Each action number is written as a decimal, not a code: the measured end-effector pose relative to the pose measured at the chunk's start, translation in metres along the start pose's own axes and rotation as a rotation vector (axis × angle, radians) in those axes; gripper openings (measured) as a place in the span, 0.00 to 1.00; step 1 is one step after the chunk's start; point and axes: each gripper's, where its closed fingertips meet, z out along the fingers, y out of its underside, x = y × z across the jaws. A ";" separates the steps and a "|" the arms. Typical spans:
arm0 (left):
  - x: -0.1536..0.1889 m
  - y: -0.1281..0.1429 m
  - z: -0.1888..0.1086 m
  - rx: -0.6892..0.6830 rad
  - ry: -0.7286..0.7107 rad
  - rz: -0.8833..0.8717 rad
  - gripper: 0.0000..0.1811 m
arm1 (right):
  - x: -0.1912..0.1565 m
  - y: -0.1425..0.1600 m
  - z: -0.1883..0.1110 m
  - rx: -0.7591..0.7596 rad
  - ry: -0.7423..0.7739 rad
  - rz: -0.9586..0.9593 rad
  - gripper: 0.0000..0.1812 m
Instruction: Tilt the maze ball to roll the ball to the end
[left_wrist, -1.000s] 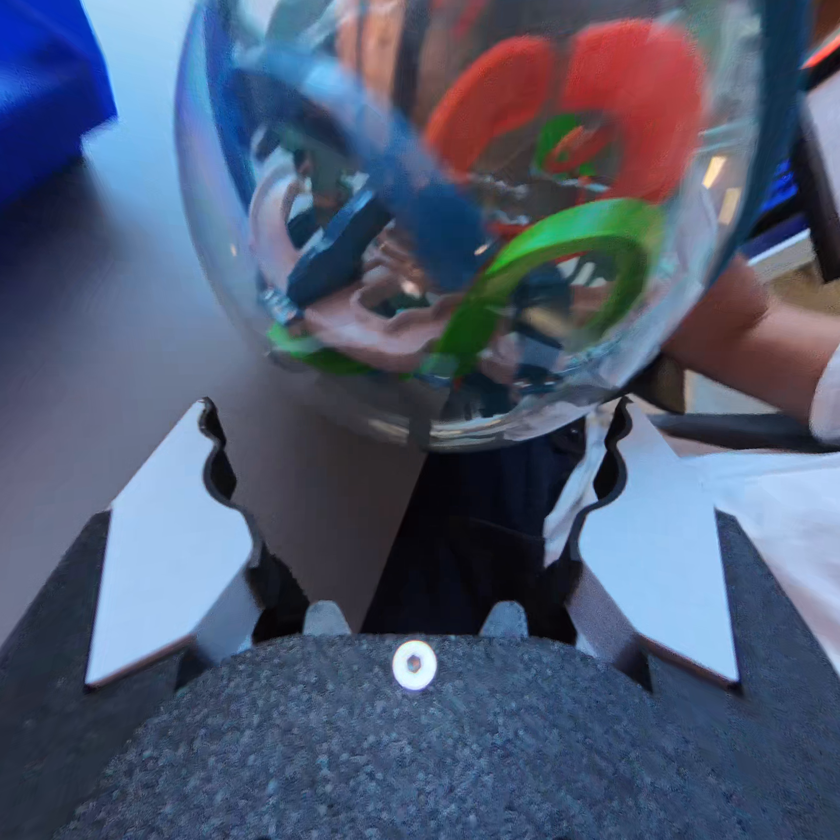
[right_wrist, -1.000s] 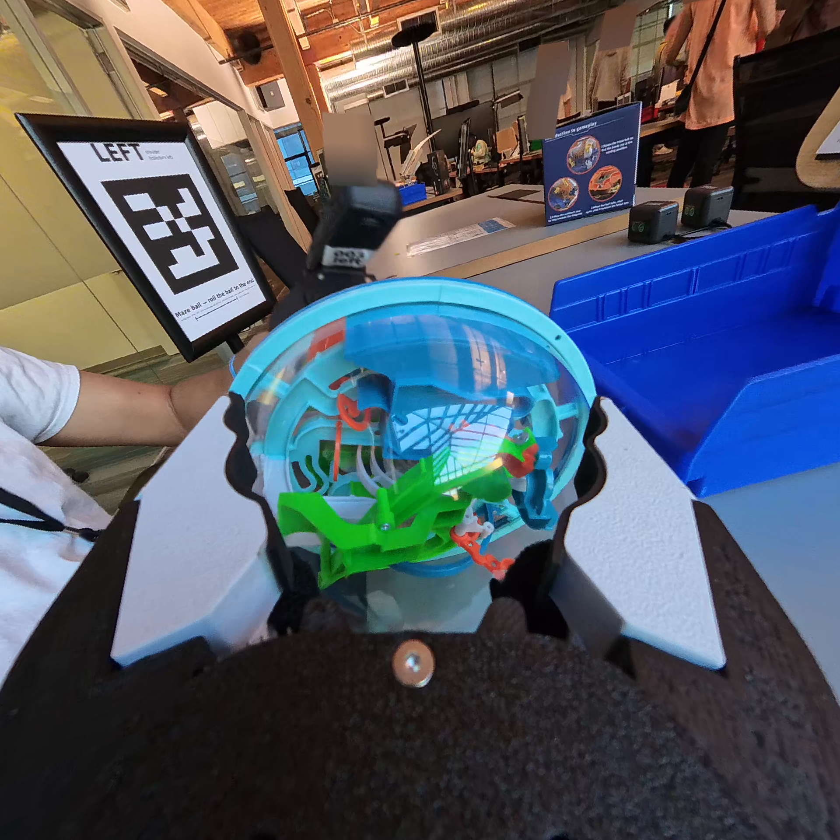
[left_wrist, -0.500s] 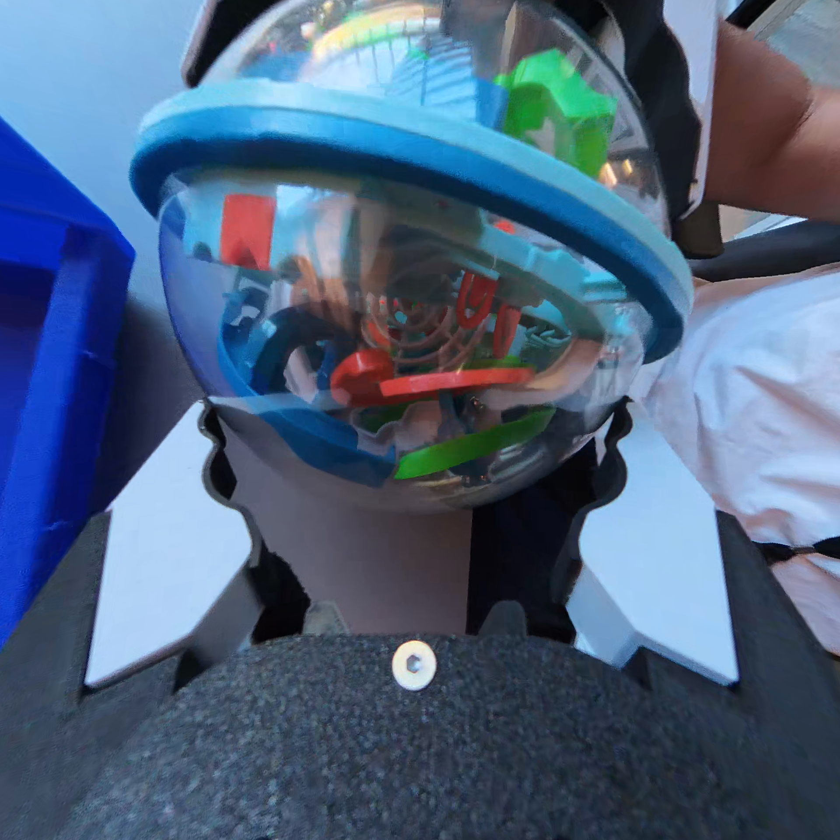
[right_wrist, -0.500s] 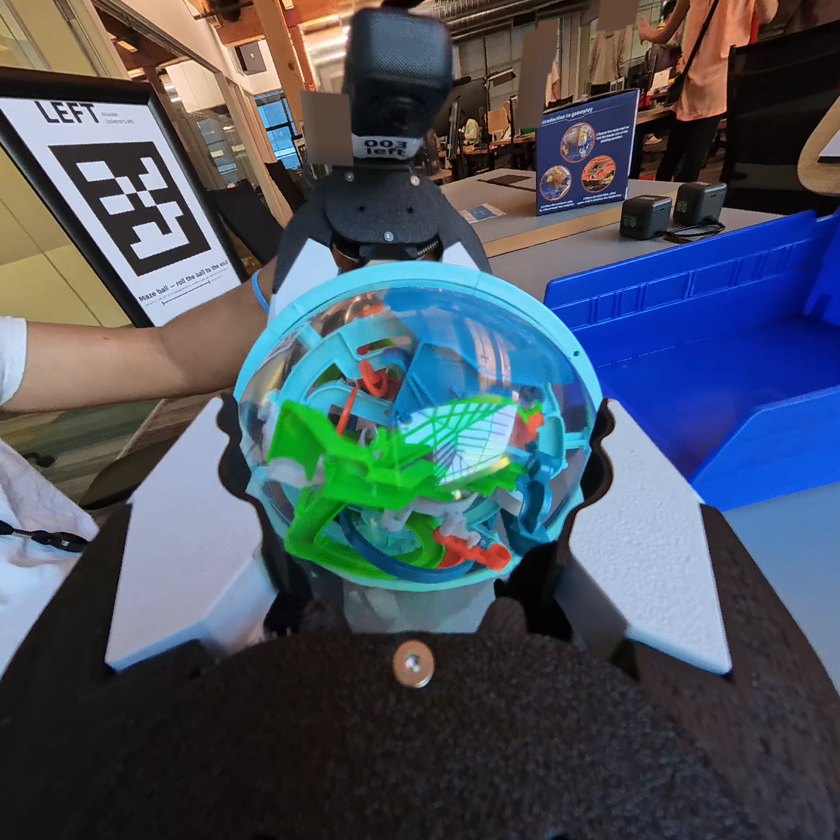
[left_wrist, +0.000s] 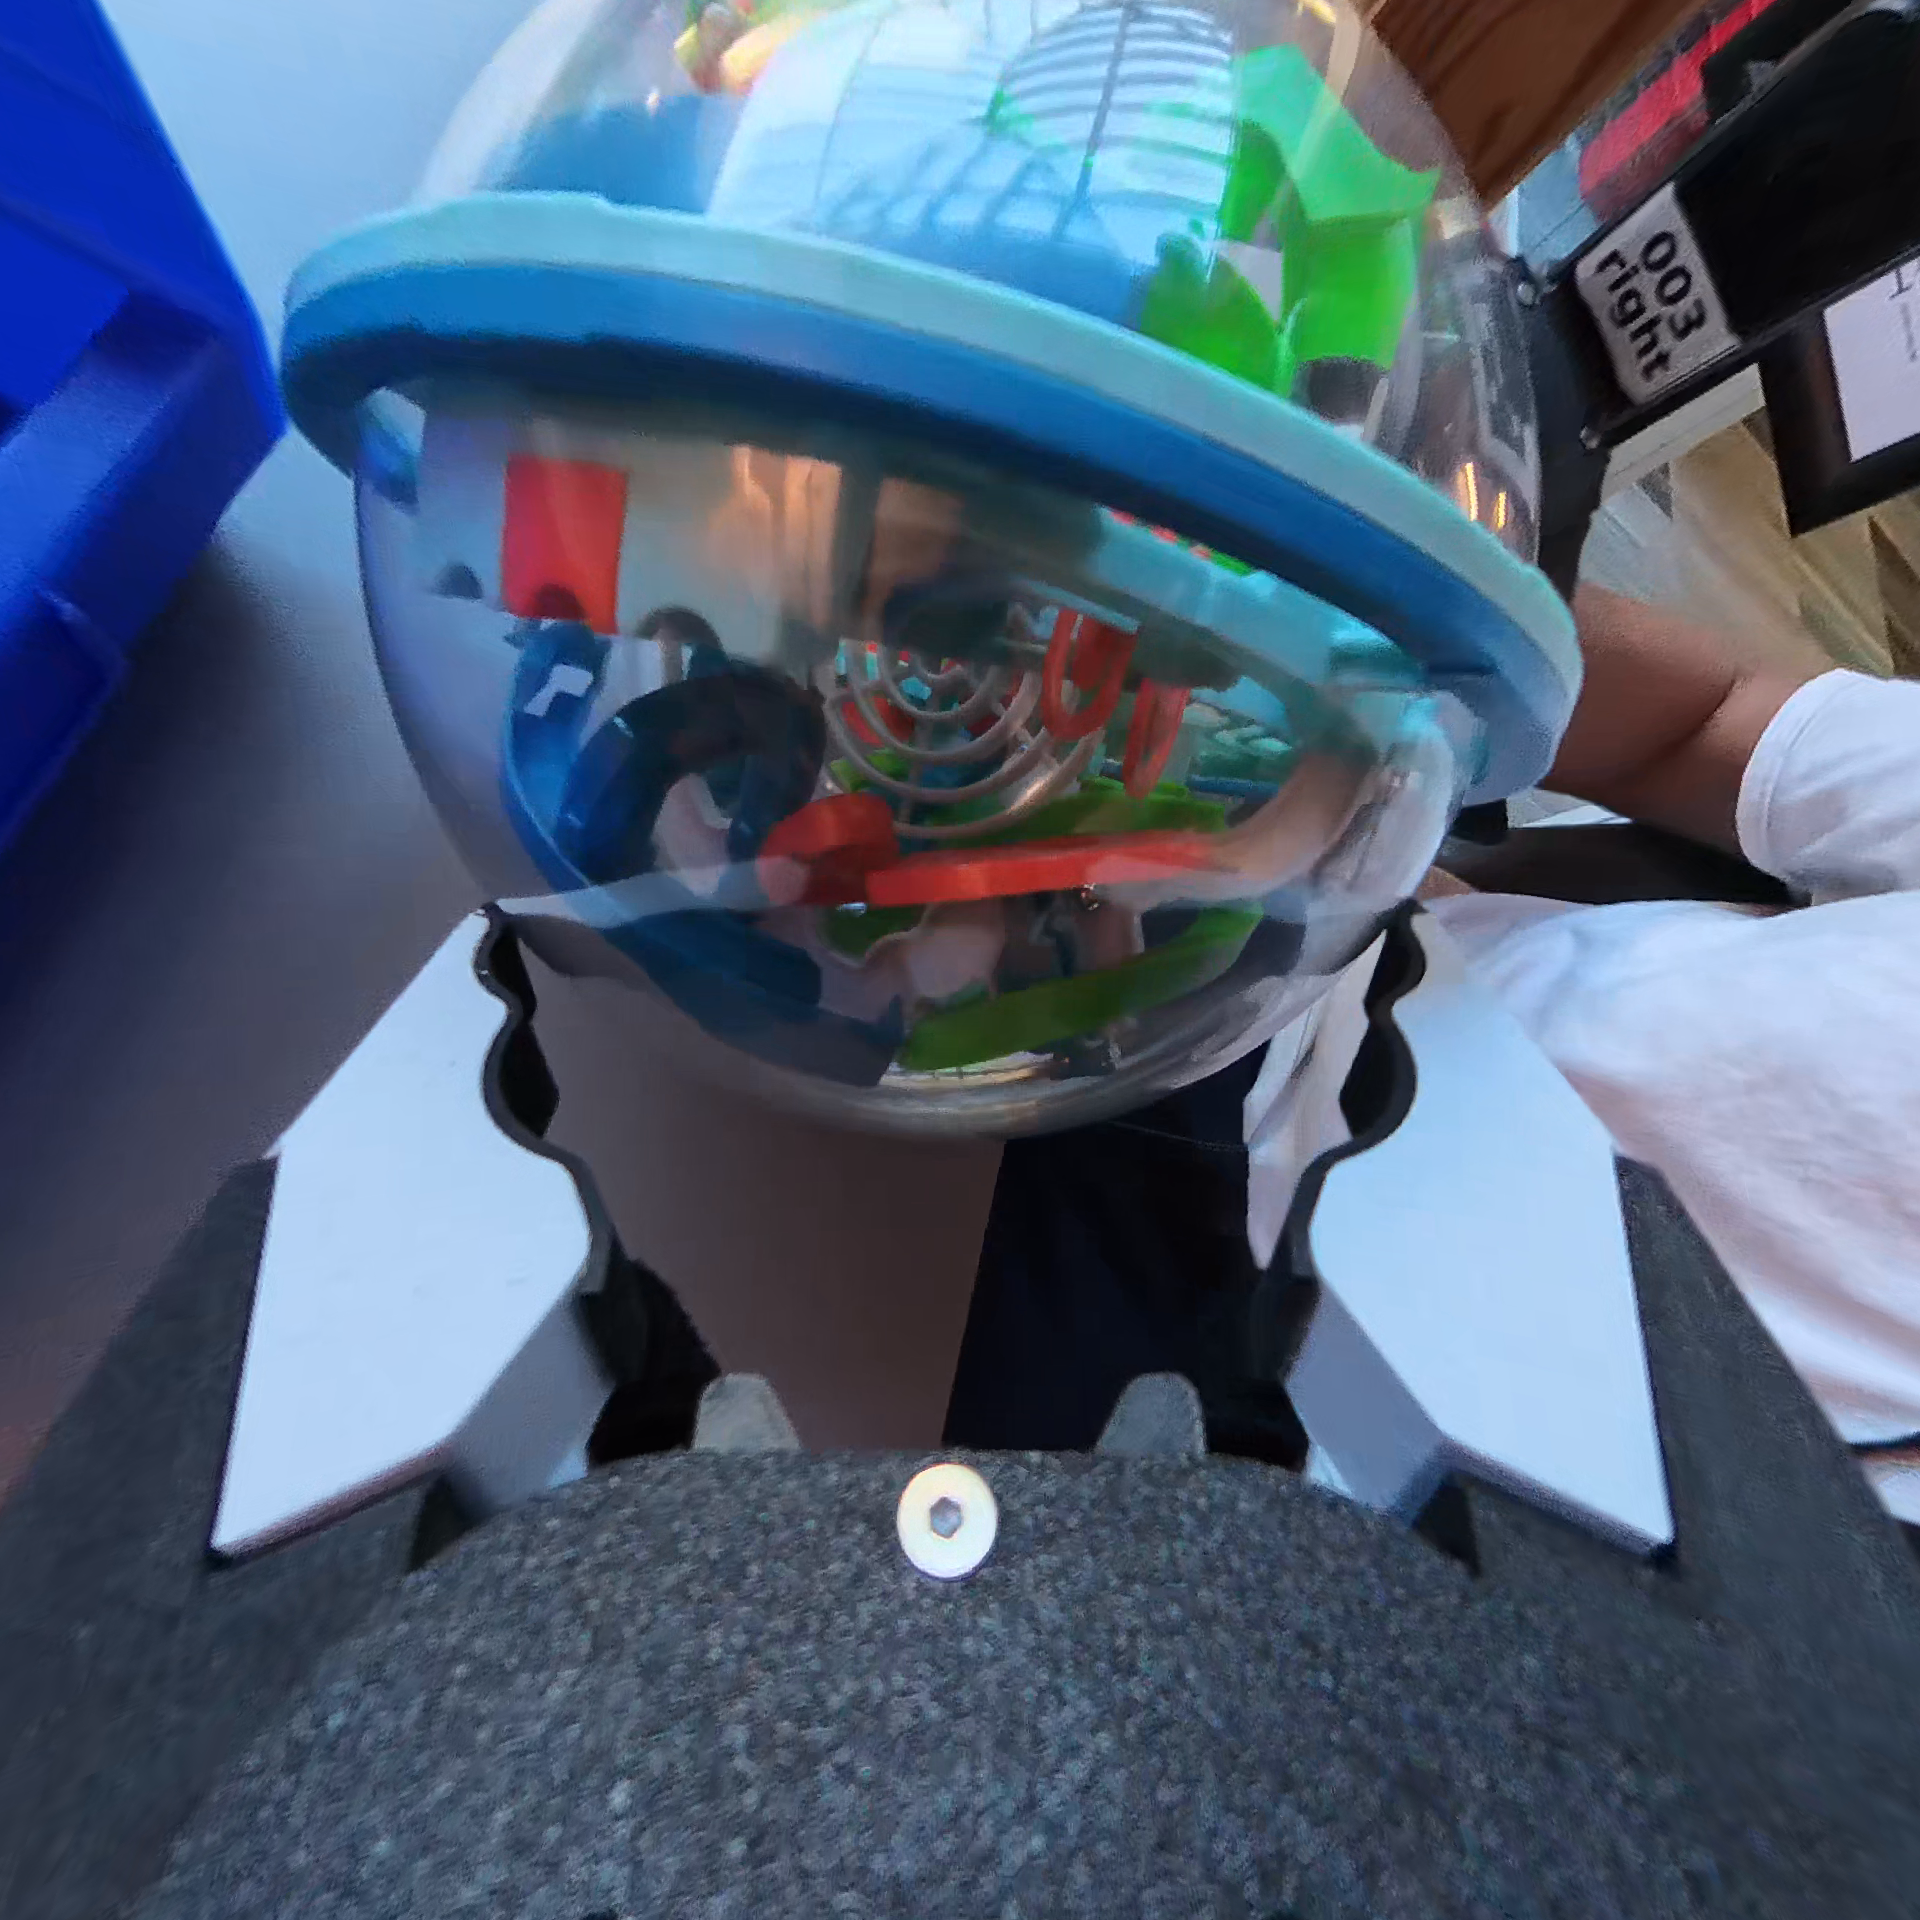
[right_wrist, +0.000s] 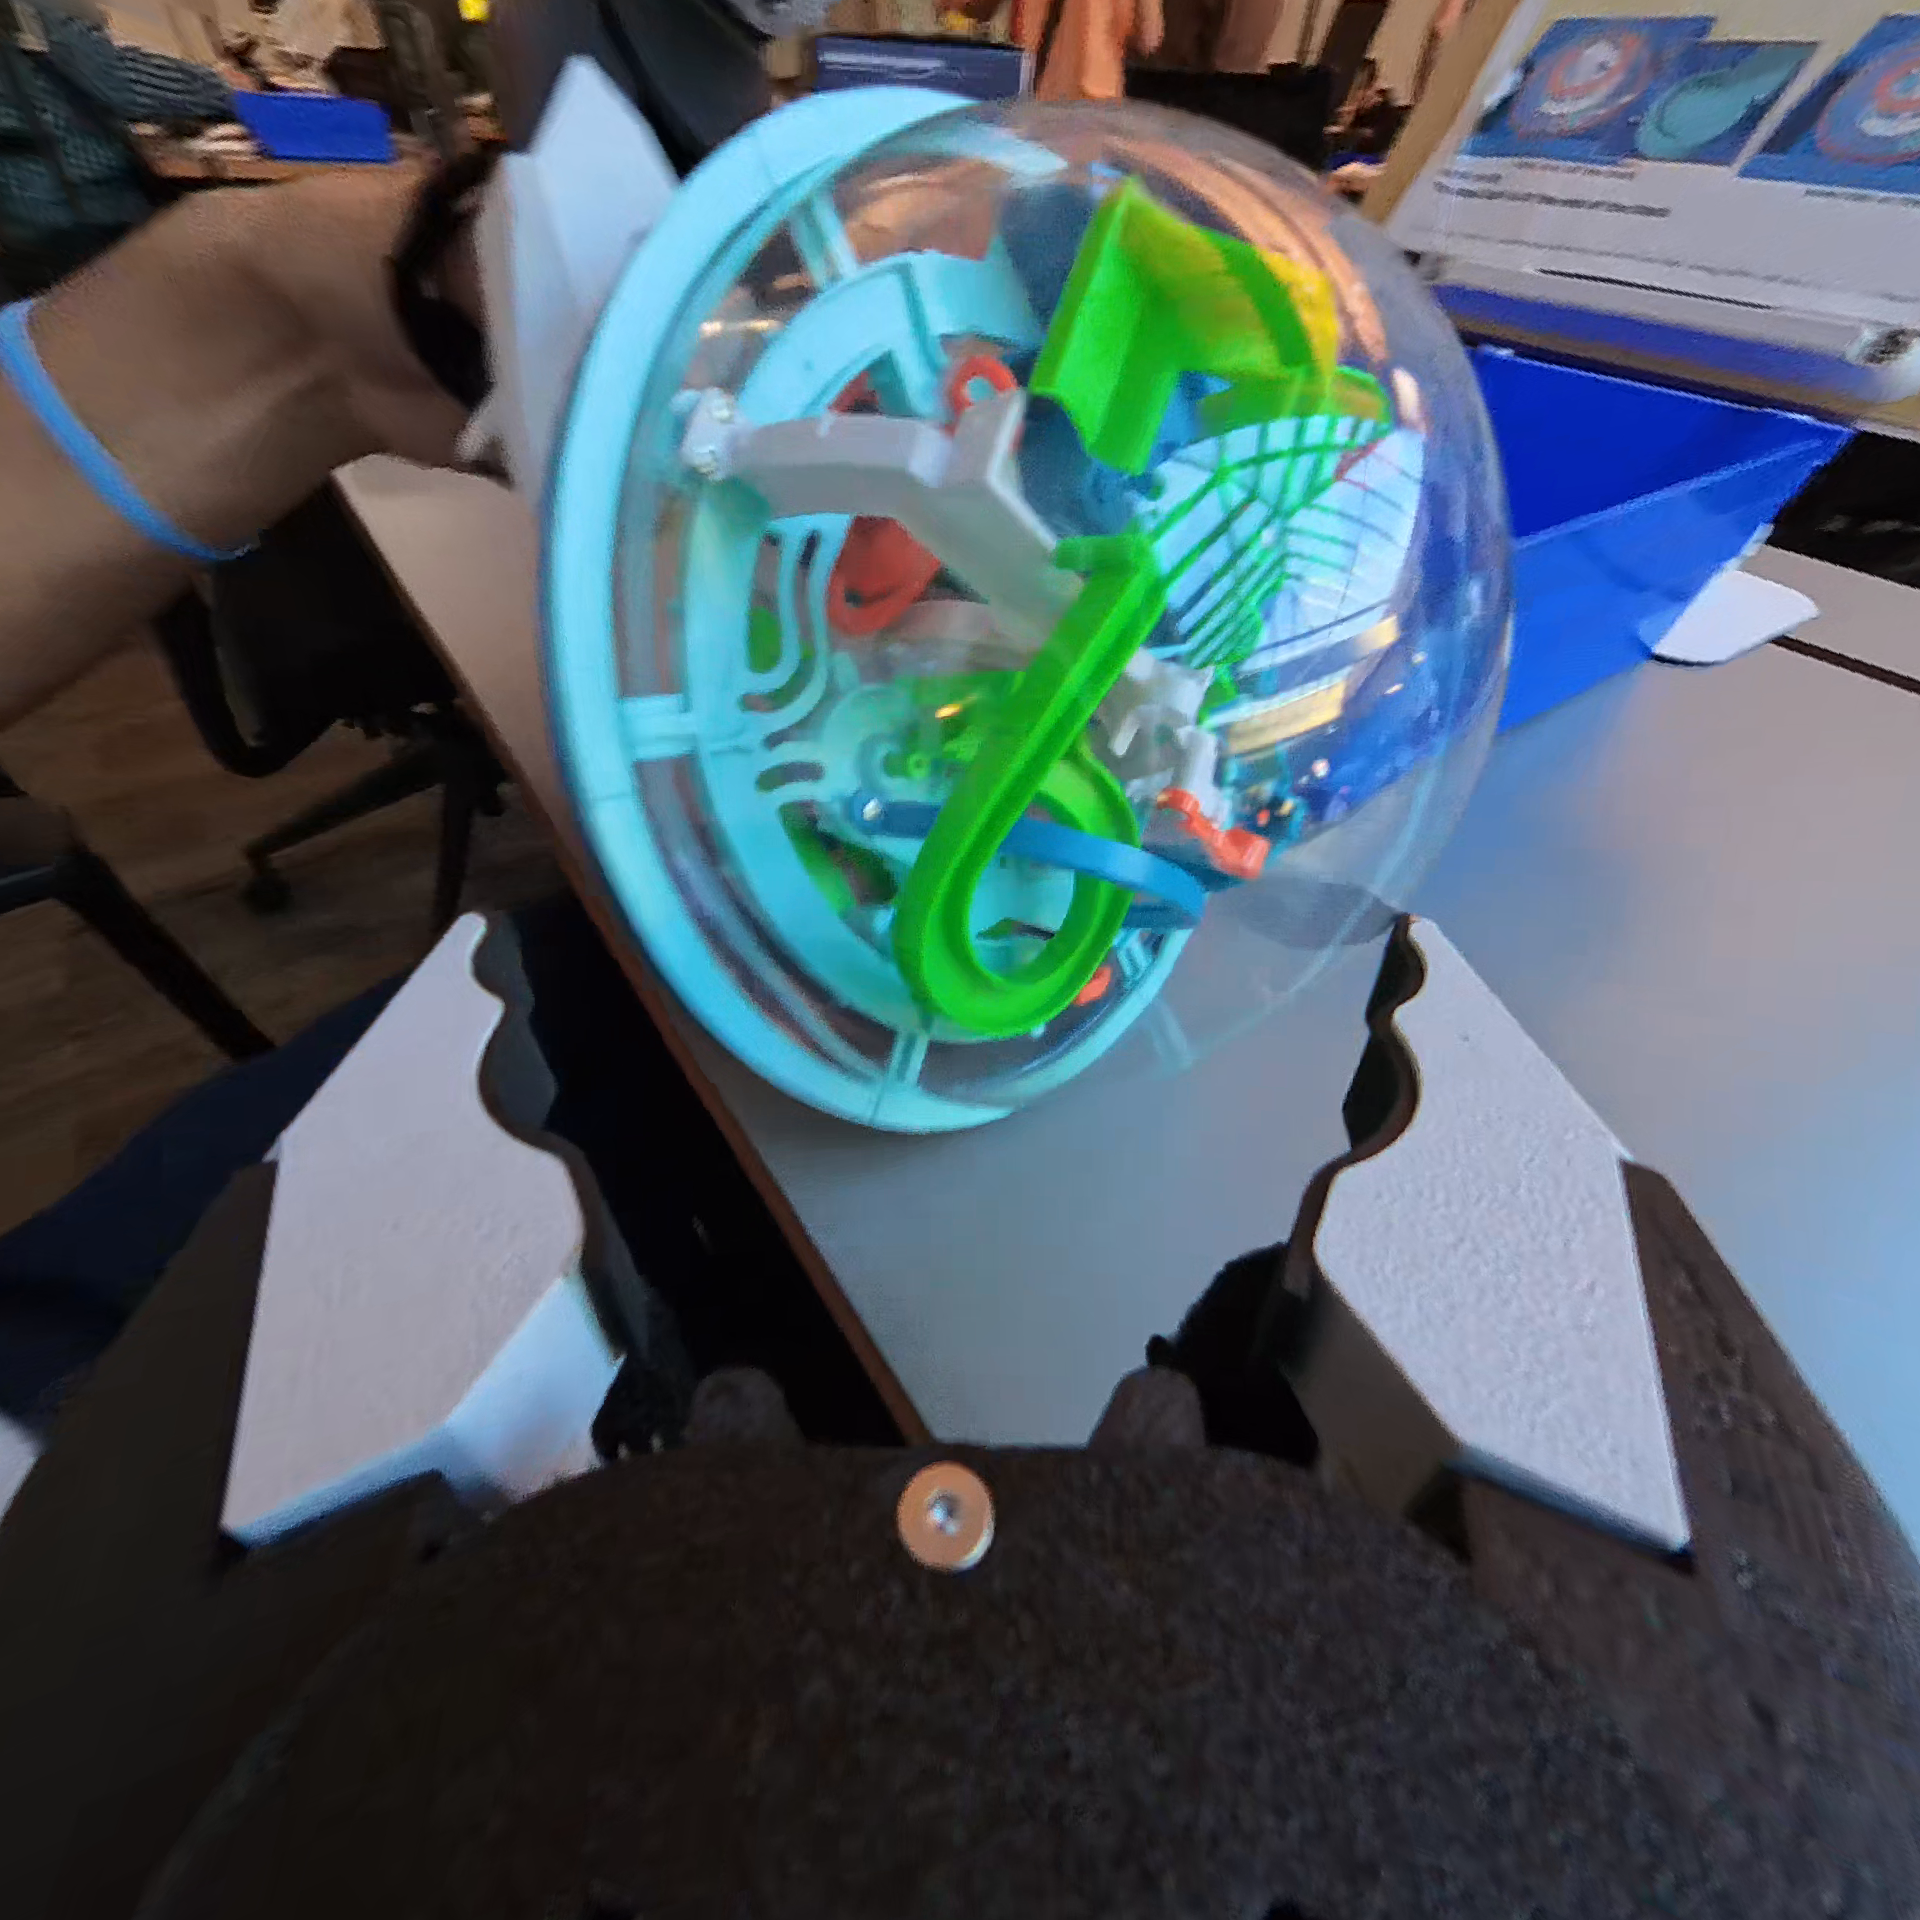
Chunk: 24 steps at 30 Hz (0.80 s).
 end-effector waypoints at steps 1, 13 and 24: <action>0.004 0.001 0.002 -0.004 0.001 -0.008 0.84 | 0.006 0.000 0.003 0.003 0.034 0.008 0.85; -0.013 -0.023 -0.034 0.082 -0.114 0.238 0.88 | 0.020 0.002 -0.003 0.023 -0.094 0.116 0.79; -0.004 -0.022 -0.003 -0.091 0.011 0.396 0.88 | 0.009 0.015 0.007 -0.023 -0.182 0.117 0.84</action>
